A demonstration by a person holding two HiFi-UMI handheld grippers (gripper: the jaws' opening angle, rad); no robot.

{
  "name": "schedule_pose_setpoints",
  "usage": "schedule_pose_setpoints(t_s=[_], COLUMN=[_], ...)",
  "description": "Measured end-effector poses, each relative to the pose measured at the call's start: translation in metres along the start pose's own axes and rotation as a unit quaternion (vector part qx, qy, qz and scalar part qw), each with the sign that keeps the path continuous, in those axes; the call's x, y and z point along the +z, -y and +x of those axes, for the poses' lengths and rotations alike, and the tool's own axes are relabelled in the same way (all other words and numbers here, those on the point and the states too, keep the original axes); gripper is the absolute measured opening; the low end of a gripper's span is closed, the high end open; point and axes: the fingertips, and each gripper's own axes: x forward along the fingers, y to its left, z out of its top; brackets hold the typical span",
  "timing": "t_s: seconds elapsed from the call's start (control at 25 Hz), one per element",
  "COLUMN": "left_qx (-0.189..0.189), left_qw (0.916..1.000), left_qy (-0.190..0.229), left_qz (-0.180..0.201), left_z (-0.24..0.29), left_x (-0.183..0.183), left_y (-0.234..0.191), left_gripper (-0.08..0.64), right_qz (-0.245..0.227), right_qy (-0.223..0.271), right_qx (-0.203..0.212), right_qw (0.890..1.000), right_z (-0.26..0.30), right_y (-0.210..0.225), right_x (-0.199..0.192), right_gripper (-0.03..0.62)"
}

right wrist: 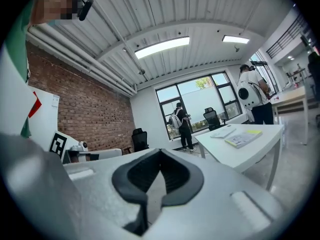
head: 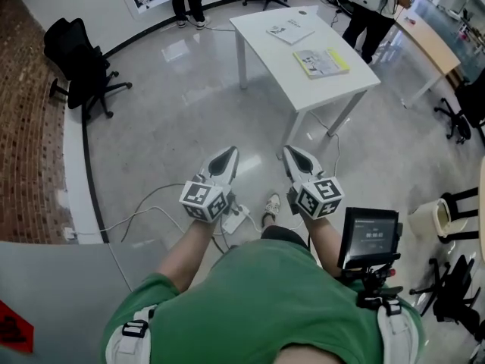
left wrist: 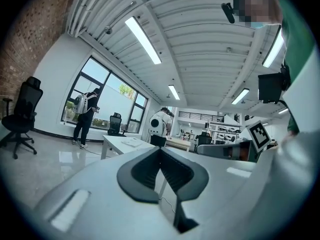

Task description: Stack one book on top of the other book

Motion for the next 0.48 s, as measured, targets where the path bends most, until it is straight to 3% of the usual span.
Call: schedule_pose_setpoints(t_s=[0.48], left_qx=[-0.013], left_qw=[0.9992], left_qy=[-0.029], left_qz=[0.024], left_z=[0.143], left_x=[0.021], left_y=[-0.034], left_gripper=[-0.002], right_qz=[0.032], right_qy=[0.019], right_qx=[-0.02], right_qw=[0.999], right_z=[0.064], right_y=[0.122], right_x=[0.038], right_gripper=[0.0])
